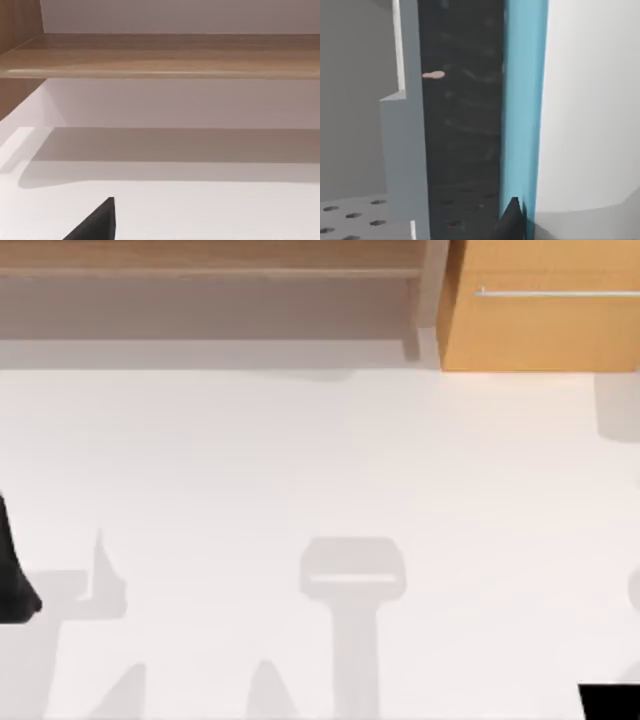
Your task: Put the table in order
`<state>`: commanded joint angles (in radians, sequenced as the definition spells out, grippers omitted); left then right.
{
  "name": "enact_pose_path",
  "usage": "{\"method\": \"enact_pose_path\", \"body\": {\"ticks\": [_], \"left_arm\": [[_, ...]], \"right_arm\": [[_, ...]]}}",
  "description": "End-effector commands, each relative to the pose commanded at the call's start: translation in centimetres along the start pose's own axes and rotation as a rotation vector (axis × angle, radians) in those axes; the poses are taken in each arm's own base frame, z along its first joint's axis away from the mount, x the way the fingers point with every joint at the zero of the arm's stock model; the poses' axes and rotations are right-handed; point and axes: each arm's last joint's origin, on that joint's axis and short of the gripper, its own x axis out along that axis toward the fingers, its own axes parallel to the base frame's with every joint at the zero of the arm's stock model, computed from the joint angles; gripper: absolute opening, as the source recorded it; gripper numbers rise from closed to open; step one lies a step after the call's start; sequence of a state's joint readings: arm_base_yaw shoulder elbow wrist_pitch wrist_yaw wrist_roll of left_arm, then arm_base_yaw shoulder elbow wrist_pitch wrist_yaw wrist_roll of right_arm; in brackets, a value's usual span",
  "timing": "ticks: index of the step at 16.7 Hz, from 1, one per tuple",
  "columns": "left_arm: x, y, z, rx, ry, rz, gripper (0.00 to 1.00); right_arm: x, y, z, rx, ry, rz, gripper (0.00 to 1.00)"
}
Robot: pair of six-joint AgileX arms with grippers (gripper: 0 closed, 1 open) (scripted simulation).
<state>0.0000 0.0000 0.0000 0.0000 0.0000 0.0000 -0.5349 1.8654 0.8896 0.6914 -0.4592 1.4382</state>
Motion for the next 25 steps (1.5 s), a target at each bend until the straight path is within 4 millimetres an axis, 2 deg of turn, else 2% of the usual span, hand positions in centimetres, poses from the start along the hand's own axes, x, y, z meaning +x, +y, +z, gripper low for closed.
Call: {"method": "enact_pose_path", "body": {"ticks": [8,15,19,25], "left_arm": [[0.0,0.0,0.0,0.000,0.000,0.000,1.00],[0.0,0.0,0.0,0.000,0.000,0.000,1.00],[0.0,0.0,0.0,0.000,0.000,0.000,1.00],[0.0,0.0,0.0,0.000,0.000,0.000,1.00]], "right_arm": [[0.5,-0.2,-0.2,0.007,0.015,-0.005,0.00],[3.3,0.2,-0.4,0.003,0.020,-0.001,0.00],[3.5,0.2,-0.4,0.005,0.020,-0.004,0.00],[3.5,0.2,-0.4,0.005,0.020,-0.004,0.45]]}}
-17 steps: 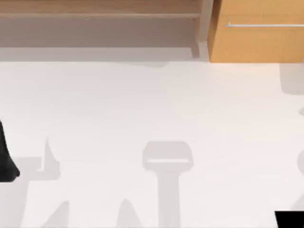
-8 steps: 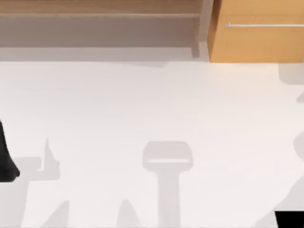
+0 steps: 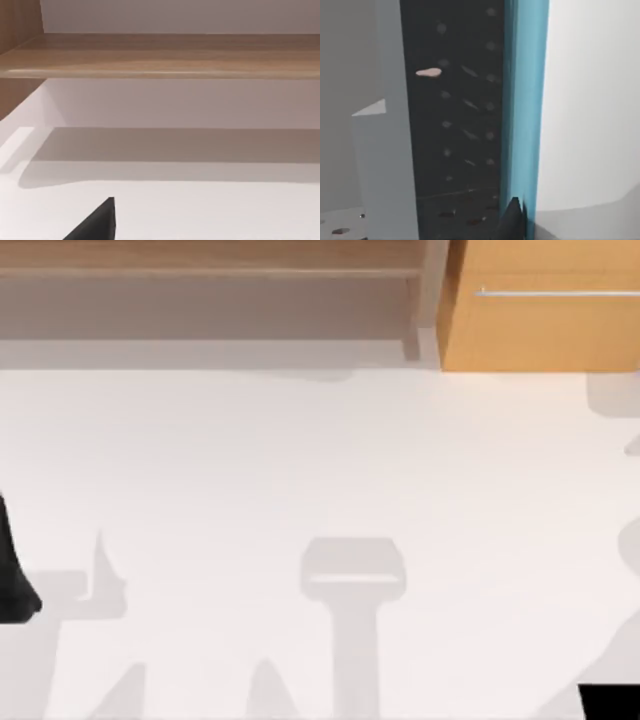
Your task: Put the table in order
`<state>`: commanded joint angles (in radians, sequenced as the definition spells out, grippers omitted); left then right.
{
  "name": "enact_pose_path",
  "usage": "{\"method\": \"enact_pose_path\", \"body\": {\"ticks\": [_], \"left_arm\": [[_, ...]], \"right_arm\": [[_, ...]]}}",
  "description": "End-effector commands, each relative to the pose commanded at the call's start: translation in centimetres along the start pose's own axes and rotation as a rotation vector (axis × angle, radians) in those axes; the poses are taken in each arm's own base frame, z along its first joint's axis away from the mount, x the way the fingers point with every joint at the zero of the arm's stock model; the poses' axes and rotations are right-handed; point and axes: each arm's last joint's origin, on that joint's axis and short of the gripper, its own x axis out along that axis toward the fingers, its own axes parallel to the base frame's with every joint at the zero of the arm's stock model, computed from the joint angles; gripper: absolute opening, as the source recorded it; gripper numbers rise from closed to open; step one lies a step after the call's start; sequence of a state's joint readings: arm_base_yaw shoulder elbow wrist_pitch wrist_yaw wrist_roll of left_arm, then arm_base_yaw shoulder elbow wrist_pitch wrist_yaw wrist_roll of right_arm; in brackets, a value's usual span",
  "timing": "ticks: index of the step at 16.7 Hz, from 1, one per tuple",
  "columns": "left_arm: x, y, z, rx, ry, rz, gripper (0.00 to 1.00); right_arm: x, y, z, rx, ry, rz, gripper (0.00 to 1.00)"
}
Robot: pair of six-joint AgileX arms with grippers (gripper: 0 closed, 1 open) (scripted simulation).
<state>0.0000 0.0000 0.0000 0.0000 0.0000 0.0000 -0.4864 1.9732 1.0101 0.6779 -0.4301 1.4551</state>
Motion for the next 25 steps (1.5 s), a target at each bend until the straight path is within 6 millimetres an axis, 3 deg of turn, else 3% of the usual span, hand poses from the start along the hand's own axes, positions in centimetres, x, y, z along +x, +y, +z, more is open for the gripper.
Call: {"method": "enact_pose_path", "body": {"ticks": [7,17,25], "left_arm": [[0.0,0.0,0.0,0.000,0.000,0.000,1.00],[0.0,0.0,0.0,0.000,0.000,0.000,1.00],[0.0,0.0,0.0,0.000,0.000,0.000,1.00]], "right_arm": [[0.0,0.0,0.0,0.000,0.000,0.000,0.98],[-0.1,0.0,0.0,0.000,-0.001,0.001,1.00],[-4.3,-0.7,0.1,-0.009,-0.003,0.012,1.00]]}}
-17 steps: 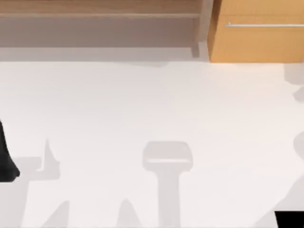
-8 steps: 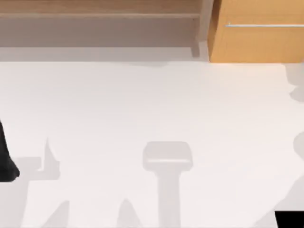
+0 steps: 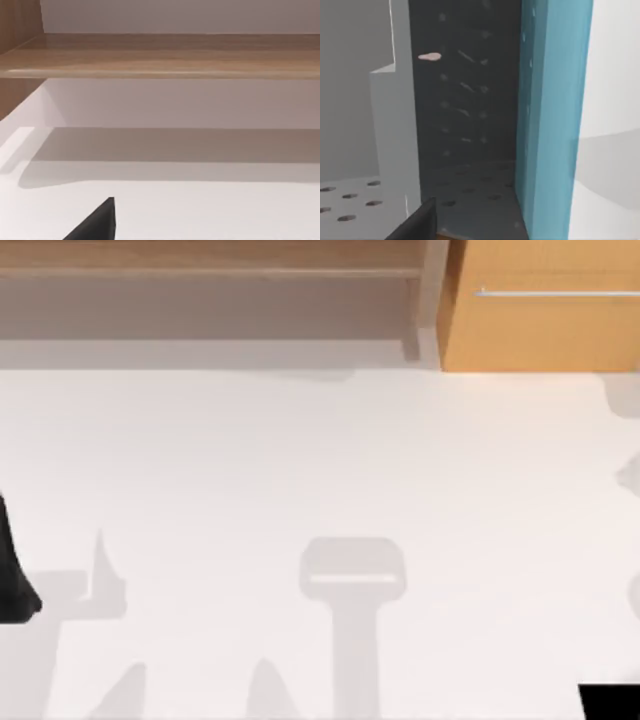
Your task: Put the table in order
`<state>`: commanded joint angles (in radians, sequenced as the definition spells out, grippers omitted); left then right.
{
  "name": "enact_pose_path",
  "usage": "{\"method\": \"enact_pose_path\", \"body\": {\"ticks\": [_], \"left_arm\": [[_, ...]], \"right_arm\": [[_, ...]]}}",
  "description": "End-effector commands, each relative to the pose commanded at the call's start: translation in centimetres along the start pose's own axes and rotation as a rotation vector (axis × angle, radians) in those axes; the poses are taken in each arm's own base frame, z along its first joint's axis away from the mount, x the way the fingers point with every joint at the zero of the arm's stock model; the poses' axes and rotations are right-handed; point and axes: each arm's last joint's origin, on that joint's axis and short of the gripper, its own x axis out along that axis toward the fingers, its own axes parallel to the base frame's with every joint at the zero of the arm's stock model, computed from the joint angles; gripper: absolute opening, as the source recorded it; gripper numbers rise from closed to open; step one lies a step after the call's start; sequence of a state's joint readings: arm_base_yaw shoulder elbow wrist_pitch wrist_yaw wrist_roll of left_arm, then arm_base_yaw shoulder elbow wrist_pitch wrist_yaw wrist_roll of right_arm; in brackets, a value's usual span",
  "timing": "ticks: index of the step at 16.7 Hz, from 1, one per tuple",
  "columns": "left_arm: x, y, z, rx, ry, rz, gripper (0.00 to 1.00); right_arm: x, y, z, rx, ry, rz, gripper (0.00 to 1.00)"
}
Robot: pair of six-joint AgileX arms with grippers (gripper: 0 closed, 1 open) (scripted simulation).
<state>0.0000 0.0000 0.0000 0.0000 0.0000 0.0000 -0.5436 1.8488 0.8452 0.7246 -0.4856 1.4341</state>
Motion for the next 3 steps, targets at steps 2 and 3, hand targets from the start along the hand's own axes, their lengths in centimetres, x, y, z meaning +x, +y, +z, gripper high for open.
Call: {"method": "enact_pose_path", "body": {"ticks": [2,3], "left_arm": [[0.00,0.00,0.00,0.000,0.000,0.000,1.00],[0.00,0.00,0.00,0.000,0.000,0.000,1.00]], "right_arm": [[-0.58,-0.55,0.00,0.009,0.001,-0.011,1.00],[-0.61,-0.58,0.00,0.010,0.001,-0.012,1.00]]}}
